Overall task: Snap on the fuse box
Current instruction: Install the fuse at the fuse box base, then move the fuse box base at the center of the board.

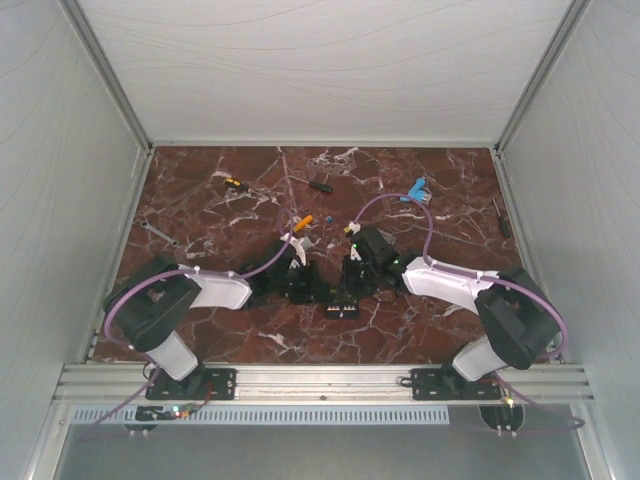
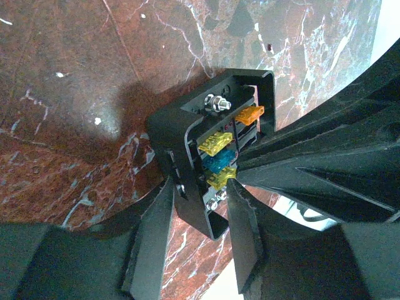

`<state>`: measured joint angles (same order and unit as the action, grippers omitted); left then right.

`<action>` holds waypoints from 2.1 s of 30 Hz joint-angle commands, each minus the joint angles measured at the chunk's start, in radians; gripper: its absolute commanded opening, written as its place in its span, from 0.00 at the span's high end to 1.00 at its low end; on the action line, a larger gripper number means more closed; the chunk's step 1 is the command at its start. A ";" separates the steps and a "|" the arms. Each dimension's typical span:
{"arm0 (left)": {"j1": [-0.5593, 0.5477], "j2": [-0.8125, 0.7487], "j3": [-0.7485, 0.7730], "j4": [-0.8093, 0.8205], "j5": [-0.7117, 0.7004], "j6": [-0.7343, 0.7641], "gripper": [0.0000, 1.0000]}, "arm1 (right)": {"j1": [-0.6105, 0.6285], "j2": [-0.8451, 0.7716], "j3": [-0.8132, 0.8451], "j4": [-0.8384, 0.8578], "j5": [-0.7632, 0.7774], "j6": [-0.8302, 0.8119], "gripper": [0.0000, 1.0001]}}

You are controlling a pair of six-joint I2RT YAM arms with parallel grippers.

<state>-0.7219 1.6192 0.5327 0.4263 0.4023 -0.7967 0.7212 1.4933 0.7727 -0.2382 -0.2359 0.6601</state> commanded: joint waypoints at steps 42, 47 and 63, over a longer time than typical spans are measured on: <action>-0.049 0.175 0.098 -0.142 -0.084 0.067 0.74 | 0.089 0.258 -0.004 -0.130 0.221 -0.079 1.00; -0.022 0.085 0.100 -0.182 -0.099 0.106 0.70 | 0.115 0.101 0.067 -0.118 0.168 -0.140 0.98; -0.019 -0.199 -0.049 -0.082 -0.094 0.075 0.49 | -0.143 -0.162 0.023 -0.275 0.188 -0.209 0.74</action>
<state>-0.7399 1.4487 0.5076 0.3027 0.3210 -0.7105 0.6472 1.3312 0.8463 -0.4164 -0.0860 0.4755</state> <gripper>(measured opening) 0.491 0.259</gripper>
